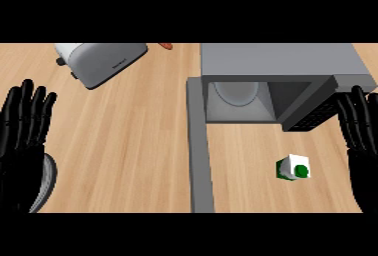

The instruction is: Pick up the milk, place it into the microwave and close the microwave

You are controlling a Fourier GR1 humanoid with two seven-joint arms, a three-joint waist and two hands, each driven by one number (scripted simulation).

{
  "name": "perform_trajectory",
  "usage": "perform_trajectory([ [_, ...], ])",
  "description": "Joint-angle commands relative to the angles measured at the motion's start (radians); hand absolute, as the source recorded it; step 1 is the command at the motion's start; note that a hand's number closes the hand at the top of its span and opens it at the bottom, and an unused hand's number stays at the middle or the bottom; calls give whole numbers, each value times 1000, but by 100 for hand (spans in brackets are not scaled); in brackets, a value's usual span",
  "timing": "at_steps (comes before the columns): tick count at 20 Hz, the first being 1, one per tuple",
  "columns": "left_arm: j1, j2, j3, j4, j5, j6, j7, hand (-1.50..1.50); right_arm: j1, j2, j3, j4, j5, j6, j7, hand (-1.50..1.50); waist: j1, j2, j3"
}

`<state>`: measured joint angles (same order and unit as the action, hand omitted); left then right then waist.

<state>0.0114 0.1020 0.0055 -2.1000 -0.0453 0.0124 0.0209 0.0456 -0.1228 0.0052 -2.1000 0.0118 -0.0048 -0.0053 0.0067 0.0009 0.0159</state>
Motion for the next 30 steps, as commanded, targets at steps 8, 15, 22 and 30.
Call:
perform_trajectory([
  [8,-19,0,132,48,175,-18,73,-150,135,9,132,-79,-74,142,-43,-150,-8,-3,-16],
  [15,170,13,175,-72,256,-112,52,-150,240,16,194,-215,-9,137,37,-150,-3,-3,-16],
  [22,244,24,273,-122,358,-189,40,-150,272,-11,69,-234,-27,145,40,-150,-5,-3,-16],
  [30,305,7,335,-99,417,-281,2,-150,252,56,112,6,72,121,-118,-150,-2,-1,-16],
])
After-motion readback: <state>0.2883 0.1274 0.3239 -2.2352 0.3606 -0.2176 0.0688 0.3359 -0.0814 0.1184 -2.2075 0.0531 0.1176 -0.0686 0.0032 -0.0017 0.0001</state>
